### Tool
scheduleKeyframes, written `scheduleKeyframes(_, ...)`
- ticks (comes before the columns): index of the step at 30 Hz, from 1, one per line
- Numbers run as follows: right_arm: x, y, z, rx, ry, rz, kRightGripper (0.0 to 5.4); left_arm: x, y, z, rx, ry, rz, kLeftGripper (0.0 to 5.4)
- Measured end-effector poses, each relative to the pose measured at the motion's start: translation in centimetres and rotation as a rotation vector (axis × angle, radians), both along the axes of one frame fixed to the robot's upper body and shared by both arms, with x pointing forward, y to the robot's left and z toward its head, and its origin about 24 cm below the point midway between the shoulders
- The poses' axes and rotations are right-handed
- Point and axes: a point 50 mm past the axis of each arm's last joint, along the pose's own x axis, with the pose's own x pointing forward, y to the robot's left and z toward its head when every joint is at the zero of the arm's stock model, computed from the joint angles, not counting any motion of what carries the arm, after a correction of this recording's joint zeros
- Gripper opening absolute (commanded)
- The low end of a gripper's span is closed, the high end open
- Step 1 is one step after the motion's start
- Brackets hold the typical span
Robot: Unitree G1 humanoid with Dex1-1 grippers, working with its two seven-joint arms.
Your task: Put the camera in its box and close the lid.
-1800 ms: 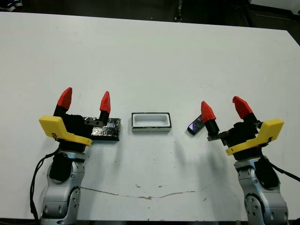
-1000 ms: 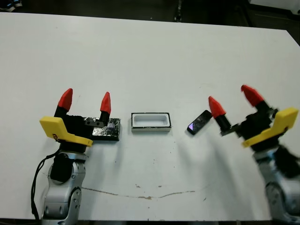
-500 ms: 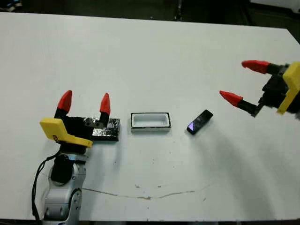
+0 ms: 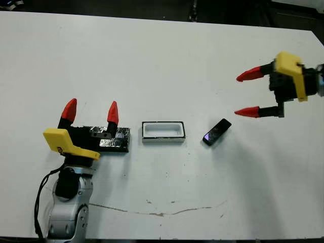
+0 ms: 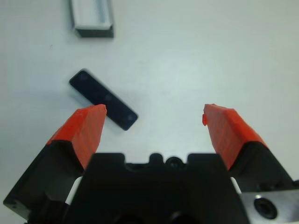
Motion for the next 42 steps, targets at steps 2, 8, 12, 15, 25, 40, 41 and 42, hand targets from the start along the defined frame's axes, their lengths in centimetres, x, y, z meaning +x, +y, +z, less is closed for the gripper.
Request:
scheduleKeyframes(2, 0.1, 0.4, -0.5, -0.053, 0.016, 0.010, 5.40, 0.0, 0.0, 0.0, -0.001, 0.001, 0.002, 5.39)
scheduleKeyframes(8, 0.5, 1.8, -0.9, -0.192, 0.064, 0.069, 5.40, 0.0, 0.0, 0.0, -0.012, 0.004, 0.001, 5.39)
scheduleKeyframes(12, 0.7, 2.4, -1.3, -0.250, 0.095, 0.058, 5.40, 0.0, 0.0, 0.0, -0.014, 0.005, 0.000, 5.39)
scheduleKeyframes(15, 0.7, 2.8, -1.6, -0.264, 0.104, 0.065, 5.40, 0.0, 0.0, -0.1, -0.014, 0.005, -0.001, 5.39)
scheduleKeyframes(25, 0.9, 3.6, -2.7, -0.275, 0.133, 0.084, 5.40, 0.0, 0.0, -0.1, 0.006, 0.007, 0.010, 5.39)
scheduleKeyframes(40, 0.5, 4.3, -4.6, -0.273, 0.188, 0.126, 5.20, 0.0, 0.0, -0.1, 0.005, 0.007, 0.012, 5.40)
scheduleKeyframes(41, 0.5, 4.3, -4.7, -0.273, 0.188, 0.132, 5.13, 0.0, 0.0, -0.1, 0.005, 0.007, 0.012, 5.40)
scheduleKeyframes(42, 0.5, 4.3, -4.8, -0.271, 0.187, 0.138, 4.98, 0.0, 0.0, -0.1, 0.005, 0.007, 0.012, 5.40)
